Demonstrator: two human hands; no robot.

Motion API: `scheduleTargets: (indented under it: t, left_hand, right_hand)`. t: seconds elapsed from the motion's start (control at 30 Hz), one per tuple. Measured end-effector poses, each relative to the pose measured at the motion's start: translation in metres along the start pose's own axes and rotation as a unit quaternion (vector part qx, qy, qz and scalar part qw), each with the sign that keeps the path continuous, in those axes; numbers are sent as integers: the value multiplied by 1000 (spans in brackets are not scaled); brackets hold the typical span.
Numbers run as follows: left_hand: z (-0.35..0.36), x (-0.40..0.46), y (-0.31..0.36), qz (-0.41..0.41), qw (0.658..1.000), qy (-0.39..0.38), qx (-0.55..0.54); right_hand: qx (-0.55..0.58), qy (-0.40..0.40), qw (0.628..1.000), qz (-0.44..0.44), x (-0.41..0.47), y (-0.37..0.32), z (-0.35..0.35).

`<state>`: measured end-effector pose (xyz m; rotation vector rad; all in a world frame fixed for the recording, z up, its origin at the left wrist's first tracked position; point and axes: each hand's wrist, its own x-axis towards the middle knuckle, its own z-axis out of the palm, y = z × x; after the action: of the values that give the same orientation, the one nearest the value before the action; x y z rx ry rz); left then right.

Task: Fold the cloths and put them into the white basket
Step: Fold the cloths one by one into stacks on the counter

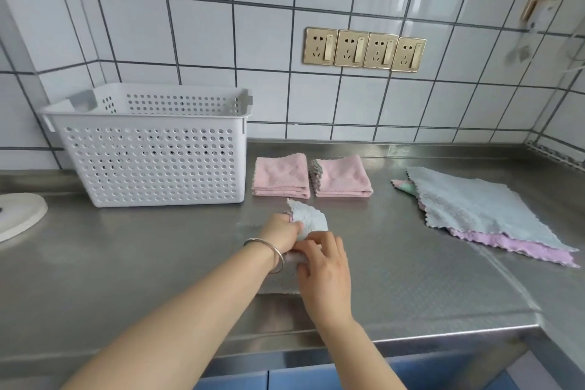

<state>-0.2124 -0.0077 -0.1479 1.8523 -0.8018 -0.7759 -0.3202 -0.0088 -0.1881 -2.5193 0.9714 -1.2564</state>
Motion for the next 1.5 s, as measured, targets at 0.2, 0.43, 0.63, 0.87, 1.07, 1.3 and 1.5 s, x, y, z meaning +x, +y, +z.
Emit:
scheduleTargets:
  t: [0.2, 0.43, 0.63, 0.87, 1.07, 1.3, 1.5]
  left_hand:
    - [-46, 1, -18, 44, 996, 70, 41]
    - [-62, -4, -53, 63, 991, 69, 97]
    - [-64, -10, -66, 34, 985, 94, 142]
    - [-71, -21, -68, 17, 956, 126, 265]
    - [-80, -36, -75, -59, 889, 154, 426]
    - [-50, -39, -72, -23, 900, 154, 407]
    - [-42, -32, -46, 7, 975, 170, 143]
  right_hand:
    - [11, -102, 995, 15, -9, 11, 3]
    - [-13, -173, 985, -19, -19, 8, 9]
    - [-26, -198, 980, -25, -21, 7, 11]
    - [-2, -286, 958, -16, -18, 6, -1]
    - [-31, -207, 951, 229, 1, 2, -10]
    - [-115, -319, 907, 248, 7, -2, 2]
    - [102, -249, 908, 321, 28, 8, -5]
